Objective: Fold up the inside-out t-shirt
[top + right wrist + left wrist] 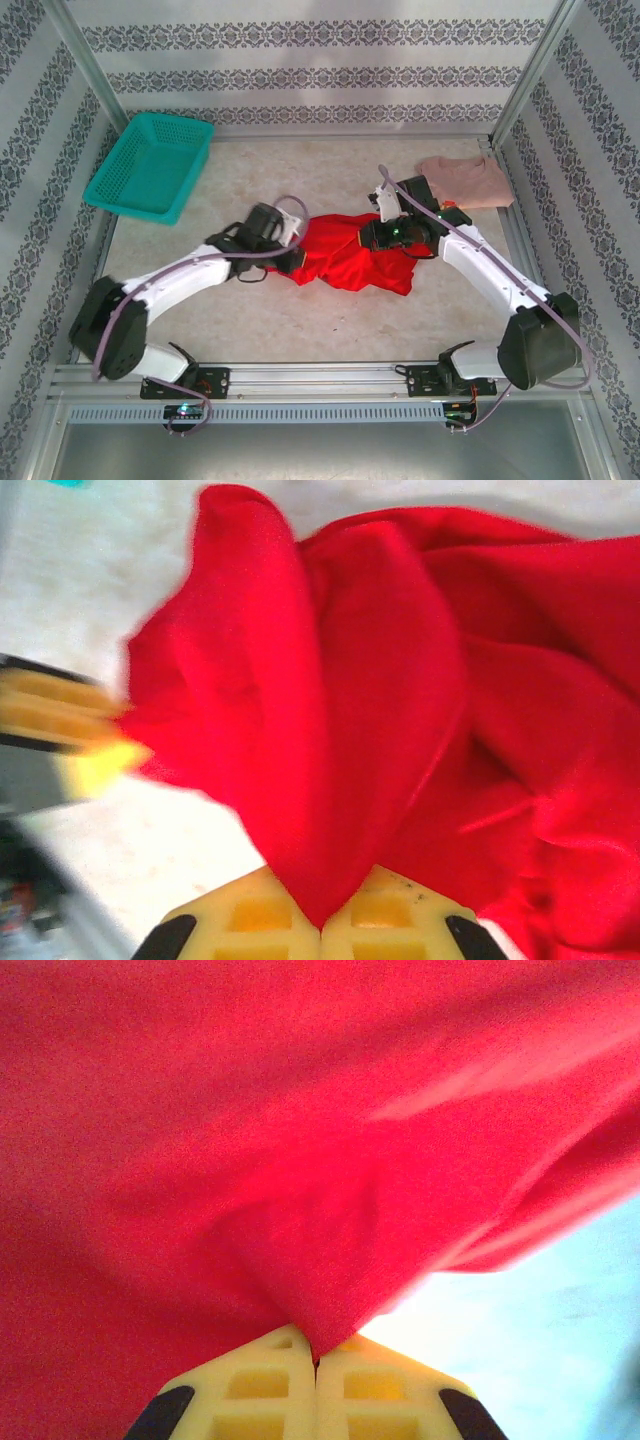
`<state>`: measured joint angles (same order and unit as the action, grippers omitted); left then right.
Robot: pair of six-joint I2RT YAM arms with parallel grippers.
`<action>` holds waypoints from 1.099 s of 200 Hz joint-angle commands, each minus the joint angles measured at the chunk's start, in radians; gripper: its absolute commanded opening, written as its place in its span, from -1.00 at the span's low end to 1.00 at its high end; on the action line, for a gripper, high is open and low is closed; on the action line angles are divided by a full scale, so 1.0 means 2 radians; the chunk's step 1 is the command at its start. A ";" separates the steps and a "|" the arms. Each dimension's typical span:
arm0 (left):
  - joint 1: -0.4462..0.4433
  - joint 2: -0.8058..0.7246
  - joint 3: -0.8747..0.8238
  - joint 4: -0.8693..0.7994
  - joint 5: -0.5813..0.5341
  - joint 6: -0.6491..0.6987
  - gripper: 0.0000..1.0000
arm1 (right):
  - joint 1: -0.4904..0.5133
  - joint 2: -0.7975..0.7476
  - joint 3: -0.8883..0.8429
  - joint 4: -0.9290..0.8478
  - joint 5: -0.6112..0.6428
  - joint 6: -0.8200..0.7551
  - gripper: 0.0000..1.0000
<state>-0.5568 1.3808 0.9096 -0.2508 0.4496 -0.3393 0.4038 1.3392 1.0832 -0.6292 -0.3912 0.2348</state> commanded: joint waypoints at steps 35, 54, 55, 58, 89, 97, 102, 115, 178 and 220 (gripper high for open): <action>0.033 -0.082 0.022 0.013 0.252 -0.174 -1.00 | 0.042 0.011 0.060 -0.090 0.266 -0.039 -0.50; 0.048 -0.067 0.030 -0.018 0.228 -0.152 -1.00 | 0.069 0.006 0.059 -0.086 0.271 -0.039 -0.23; 0.048 -0.067 0.030 -0.019 0.226 -0.151 -1.00 | 0.071 0.004 0.058 -0.084 0.270 -0.039 -0.22; 0.049 -0.065 0.029 -0.018 0.225 -0.151 -1.00 | 0.077 -0.004 0.051 -0.077 0.265 -0.041 -0.19; 0.055 -0.059 0.019 -0.001 0.220 -0.155 -1.00 | 0.142 -0.096 -0.048 0.016 0.157 -0.027 -0.04; 0.056 -0.060 0.018 -0.005 0.217 -0.151 -1.00 | 0.150 -0.107 -0.071 0.034 0.143 -0.005 -0.04; 0.056 -0.062 0.018 -0.009 0.213 -0.148 -1.00 | 0.155 -0.110 -0.084 0.045 0.135 0.008 -0.04; 0.057 -0.063 0.017 -0.012 0.211 -0.146 -1.00 | 0.170 -0.106 -0.108 0.069 0.130 0.027 -0.04; 0.057 -0.070 0.017 -0.024 0.203 -0.142 -1.00 | 0.215 -0.077 -0.087 0.042 0.306 0.074 -0.04; 0.057 -0.078 0.017 -0.039 0.202 -0.131 -1.00 | 0.084 -0.143 -0.069 -0.067 0.372 0.064 -0.11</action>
<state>-0.4549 1.2621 0.9466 -0.2886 0.8589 -0.6327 0.6590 1.1446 0.9077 -0.6296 0.2157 0.3626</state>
